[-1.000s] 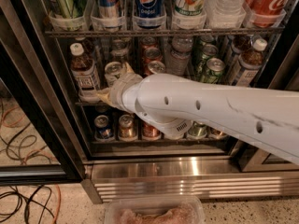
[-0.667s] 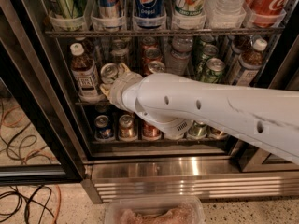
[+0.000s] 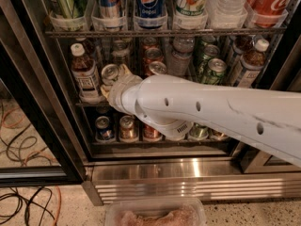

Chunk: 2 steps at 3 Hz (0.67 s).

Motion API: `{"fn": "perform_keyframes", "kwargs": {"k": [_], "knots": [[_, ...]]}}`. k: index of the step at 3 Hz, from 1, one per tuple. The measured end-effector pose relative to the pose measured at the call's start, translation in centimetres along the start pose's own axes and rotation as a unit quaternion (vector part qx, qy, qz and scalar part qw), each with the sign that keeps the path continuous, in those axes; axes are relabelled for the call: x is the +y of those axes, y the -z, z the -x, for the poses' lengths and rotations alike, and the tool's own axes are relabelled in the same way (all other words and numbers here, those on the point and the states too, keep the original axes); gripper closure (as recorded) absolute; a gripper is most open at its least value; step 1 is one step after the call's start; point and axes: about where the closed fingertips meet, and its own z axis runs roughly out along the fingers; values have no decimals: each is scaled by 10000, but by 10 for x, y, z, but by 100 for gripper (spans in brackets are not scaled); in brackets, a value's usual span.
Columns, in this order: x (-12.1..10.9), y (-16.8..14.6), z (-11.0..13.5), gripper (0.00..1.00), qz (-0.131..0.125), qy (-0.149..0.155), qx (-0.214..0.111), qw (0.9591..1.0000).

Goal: Pick 7up can from middle shelf of fridge

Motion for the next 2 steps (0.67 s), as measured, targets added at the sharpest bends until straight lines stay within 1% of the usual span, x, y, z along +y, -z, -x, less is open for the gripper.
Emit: {"fn": "perform_keyframes", "kwargs": {"k": [1, 2], "knots": [[0, 0, 0, 100, 0, 0, 0, 10000], [-2, 7, 11, 100, -40, -56, -112, 9999]]}}
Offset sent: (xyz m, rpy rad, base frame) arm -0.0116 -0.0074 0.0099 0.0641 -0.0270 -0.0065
